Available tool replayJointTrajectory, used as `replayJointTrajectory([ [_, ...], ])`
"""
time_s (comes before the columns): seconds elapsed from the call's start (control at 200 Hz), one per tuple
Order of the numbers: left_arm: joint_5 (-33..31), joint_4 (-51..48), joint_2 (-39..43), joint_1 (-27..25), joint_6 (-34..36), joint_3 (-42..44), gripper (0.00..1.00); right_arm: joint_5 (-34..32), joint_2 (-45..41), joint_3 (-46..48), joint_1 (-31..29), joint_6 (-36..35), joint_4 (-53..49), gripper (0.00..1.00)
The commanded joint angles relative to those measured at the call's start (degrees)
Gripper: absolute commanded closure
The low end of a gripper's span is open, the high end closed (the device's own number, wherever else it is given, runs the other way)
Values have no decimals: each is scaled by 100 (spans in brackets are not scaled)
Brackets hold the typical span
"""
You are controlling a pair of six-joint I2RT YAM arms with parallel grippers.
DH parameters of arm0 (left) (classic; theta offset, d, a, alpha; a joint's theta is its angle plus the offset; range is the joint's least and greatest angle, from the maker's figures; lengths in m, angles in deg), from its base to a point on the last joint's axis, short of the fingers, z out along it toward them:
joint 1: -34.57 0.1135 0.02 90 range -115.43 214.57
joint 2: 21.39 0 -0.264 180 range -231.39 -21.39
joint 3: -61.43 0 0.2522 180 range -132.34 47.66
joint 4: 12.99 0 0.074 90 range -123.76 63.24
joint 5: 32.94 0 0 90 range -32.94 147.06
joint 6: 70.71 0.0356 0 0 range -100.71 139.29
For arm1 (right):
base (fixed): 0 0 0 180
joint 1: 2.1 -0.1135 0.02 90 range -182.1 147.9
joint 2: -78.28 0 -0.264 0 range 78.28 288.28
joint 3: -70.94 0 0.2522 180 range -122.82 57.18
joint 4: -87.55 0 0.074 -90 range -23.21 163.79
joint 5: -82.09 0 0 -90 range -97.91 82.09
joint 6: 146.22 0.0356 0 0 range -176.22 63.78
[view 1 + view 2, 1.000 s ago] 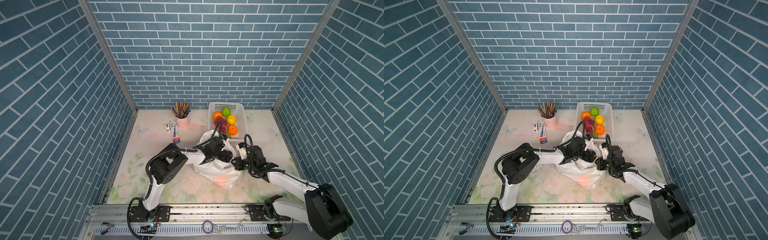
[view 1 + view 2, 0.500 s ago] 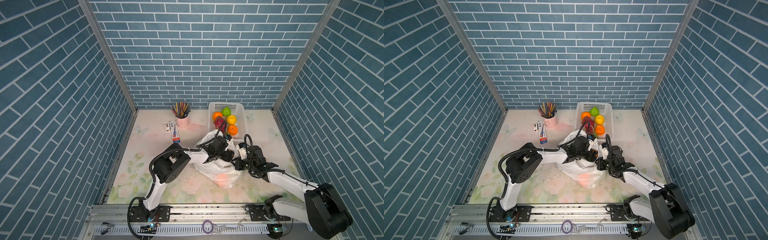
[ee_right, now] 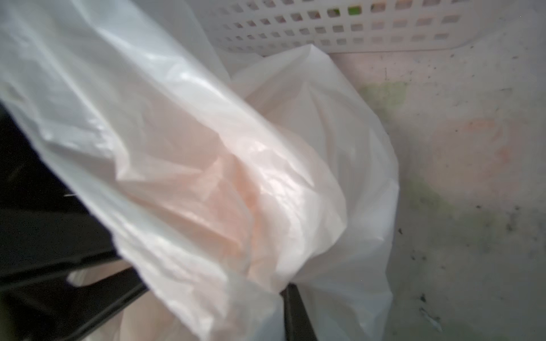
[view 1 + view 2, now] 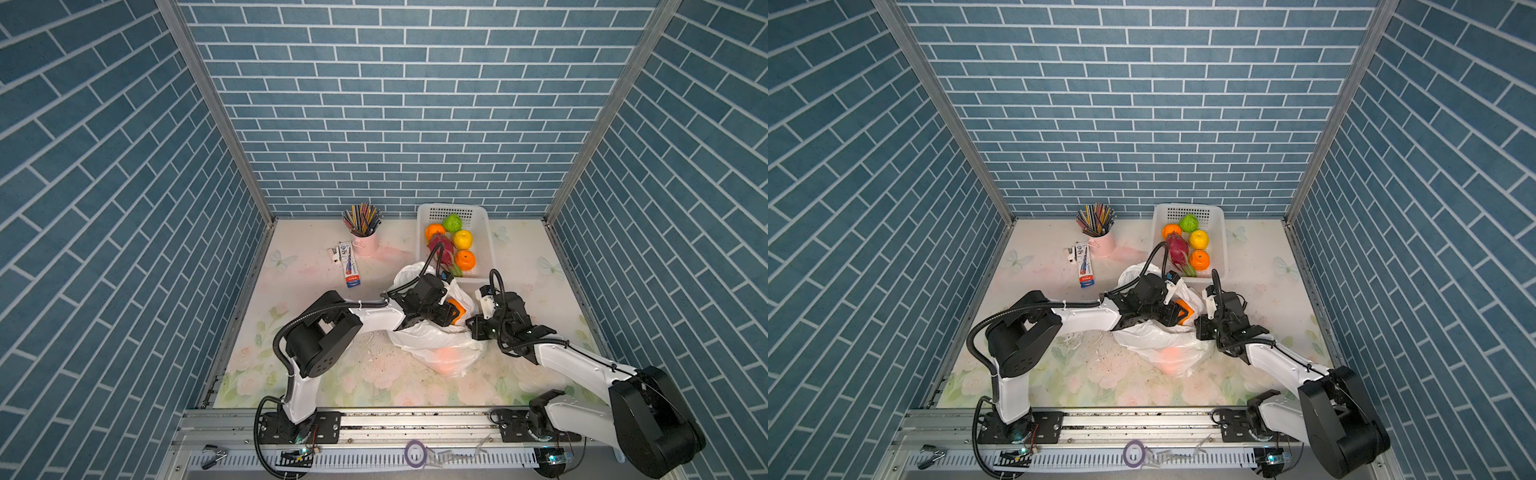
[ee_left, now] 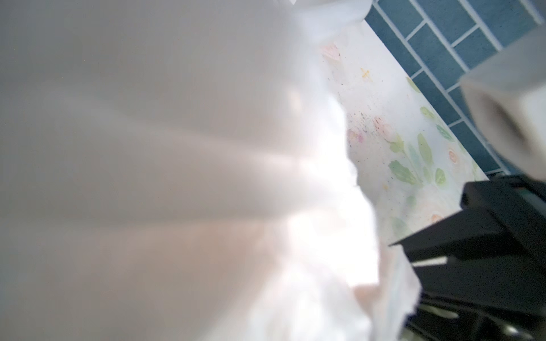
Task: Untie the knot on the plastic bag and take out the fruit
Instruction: 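Grasp the orange with the left gripper and lift it out of the bag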
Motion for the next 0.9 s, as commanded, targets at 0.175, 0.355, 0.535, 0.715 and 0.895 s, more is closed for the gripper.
replayJointTrajectory([
  [0.175, 243, 297, 855, -2, 325, 546, 67, -480, 82, -72, -28, 292, -240, 86],
  [0.355, 349, 759, 1418, -19, 638, 968, 67, -392, 194, -122, -26, 287, -242, 84],
  [0.535, 279, 1235, 1951, -24, 795, 1242, 67, -323, 132, -226, -23, 301, -361, 77],
  [0.715, 183, 1399, 2308, 113, 287, 1235, 68, -386, -429, -387, -24, 325, -642, 59],
  [0.895, 192, 1331, 2544, 335, -388, 1095, 68, -667, -1359, -535, -21, 220, -684, 43],
])
